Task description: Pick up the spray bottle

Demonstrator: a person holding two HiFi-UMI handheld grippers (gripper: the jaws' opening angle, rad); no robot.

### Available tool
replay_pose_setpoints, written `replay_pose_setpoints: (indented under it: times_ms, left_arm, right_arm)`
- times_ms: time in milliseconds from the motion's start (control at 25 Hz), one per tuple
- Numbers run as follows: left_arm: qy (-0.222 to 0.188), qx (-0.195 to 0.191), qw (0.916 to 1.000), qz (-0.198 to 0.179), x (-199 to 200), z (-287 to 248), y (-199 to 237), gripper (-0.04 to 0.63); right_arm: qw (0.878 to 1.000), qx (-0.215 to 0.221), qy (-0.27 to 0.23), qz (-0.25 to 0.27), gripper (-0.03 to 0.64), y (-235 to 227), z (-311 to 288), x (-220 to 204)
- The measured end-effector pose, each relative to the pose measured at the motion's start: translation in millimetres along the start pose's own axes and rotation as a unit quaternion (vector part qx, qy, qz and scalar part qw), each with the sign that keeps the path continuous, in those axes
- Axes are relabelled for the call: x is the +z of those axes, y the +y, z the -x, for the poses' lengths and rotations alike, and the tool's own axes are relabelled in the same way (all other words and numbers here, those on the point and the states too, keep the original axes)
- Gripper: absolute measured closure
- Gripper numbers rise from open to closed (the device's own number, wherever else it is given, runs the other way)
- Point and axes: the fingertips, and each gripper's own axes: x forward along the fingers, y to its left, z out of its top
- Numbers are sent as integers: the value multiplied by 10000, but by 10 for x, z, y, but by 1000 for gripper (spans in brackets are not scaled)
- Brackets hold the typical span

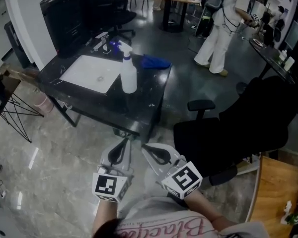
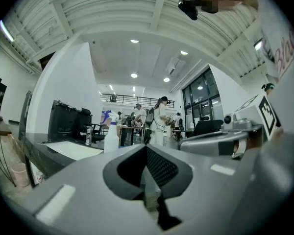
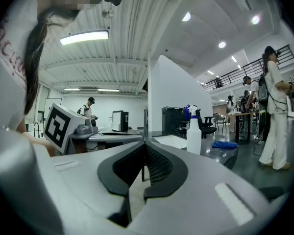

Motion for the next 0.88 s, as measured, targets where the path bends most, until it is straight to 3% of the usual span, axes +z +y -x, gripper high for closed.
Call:
replay_pose_setpoints:
  times_ms: [320, 520, 600, 680, 760, 880]
  left_arm:
    - [279, 27, 9996, 42, -140, -582, 250, 597]
    - [269, 325, 9989, 182, -148, -1084, 571, 592]
    - [391, 329, 9986, 165, -192, -1290, 665, 472]
    - [443, 324, 9985, 54, -229, -1493, 746, 451]
    - [477, 394, 9981, -33, -270, -1681, 848, 372]
    - [571, 574, 9966, -116, -381, -1947, 1039, 313]
  right_arm:
    - [9999, -56, -27, -82, 615, -589, -351, 23]
    - [10000, 84, 48, -12, 615, -1014, -610, 63]
    - [9999, 95, 39, -18, 615, -1194, -716, 89]
    - [9999, 88, 51, -47, 615, -1368, -808, 89]
    - [9999, 106, 112, -62, 615, -1528, -898, 85]
    - [9995, 237, 204, -39, 615, -1728, -1042, 112]
